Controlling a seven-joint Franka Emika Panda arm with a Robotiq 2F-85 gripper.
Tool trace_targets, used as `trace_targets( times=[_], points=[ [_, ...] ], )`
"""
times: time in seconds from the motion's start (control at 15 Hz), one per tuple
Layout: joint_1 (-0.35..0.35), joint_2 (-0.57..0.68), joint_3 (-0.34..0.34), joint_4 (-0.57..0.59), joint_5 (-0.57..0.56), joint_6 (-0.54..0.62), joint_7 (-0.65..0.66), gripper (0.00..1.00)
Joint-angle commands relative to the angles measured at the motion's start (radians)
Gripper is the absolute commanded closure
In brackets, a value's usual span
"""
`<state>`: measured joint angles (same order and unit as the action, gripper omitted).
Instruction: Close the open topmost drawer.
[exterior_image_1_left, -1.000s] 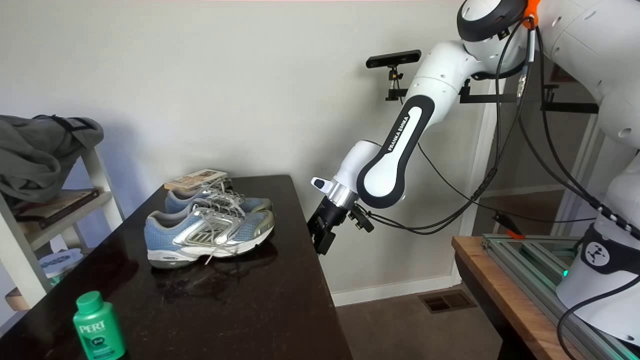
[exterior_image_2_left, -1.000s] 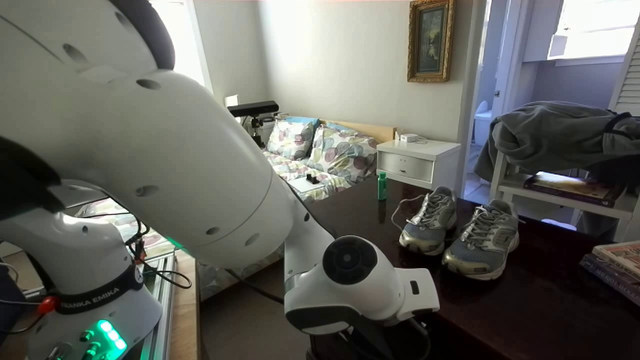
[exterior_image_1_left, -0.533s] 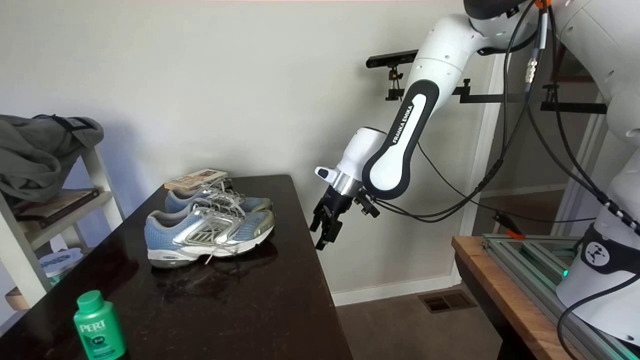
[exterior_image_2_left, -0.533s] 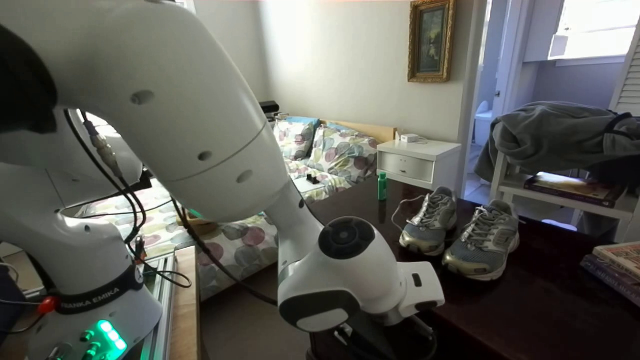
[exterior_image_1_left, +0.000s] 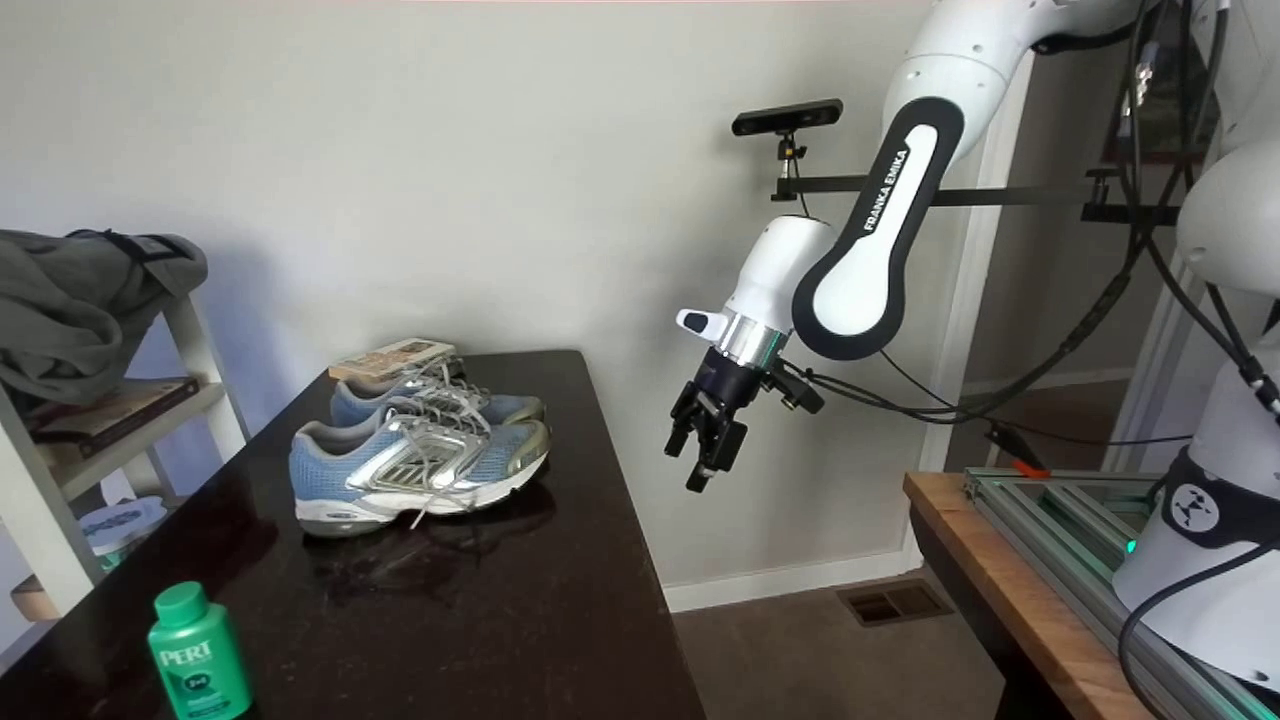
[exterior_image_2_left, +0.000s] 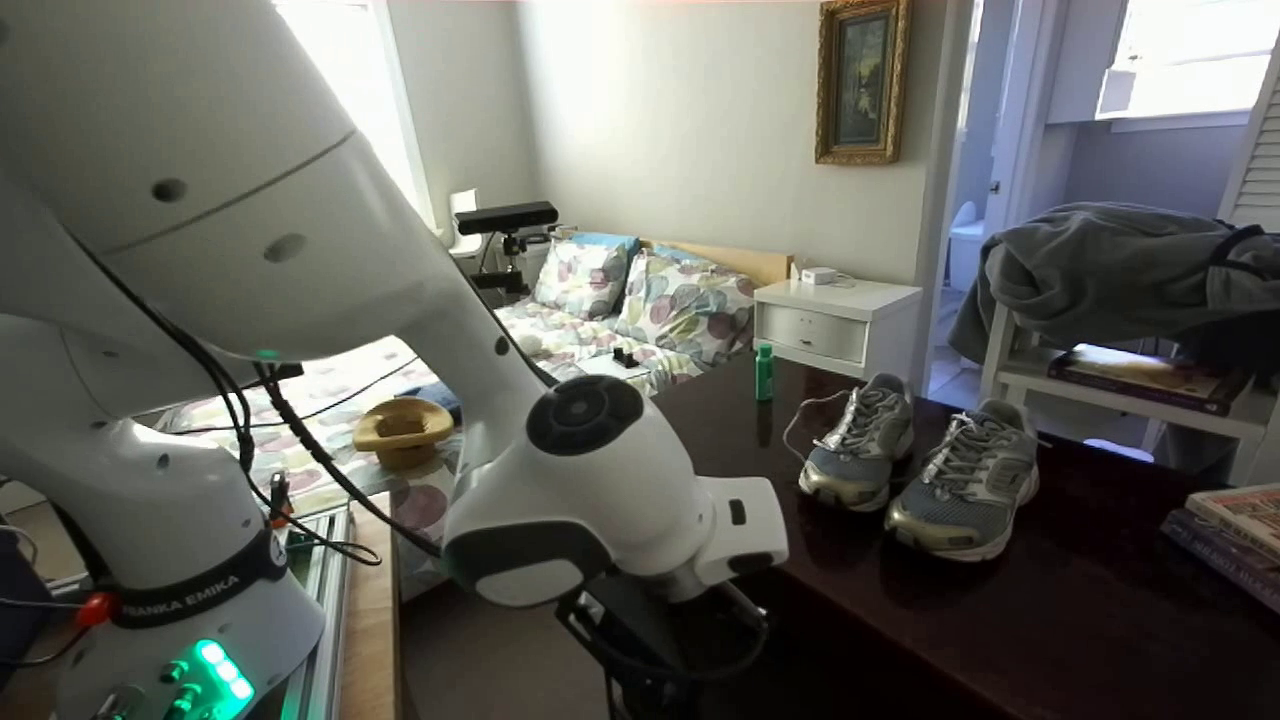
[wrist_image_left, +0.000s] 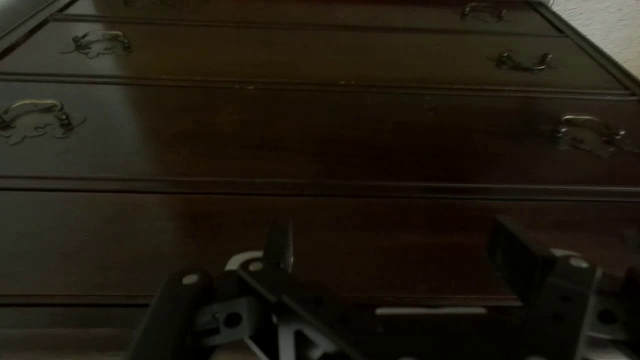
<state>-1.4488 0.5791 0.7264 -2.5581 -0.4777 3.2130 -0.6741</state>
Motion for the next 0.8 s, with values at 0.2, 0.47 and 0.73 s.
trace_targets(
  times=[0.2, 0.47, 0.73],
  points=[
    [-0.443, -0.183, 0.417, -0.154, 0.043, -0.231, 0.037, 0.00],
    [-0.691, -0.226, 0.669, -0.122, 0.068, -0.392, 0.047, 0.00],
    [-0.890, -0.225, 0.865, -0.084, 0.040, -0.442, 0.065, 0.00]
  ],
)
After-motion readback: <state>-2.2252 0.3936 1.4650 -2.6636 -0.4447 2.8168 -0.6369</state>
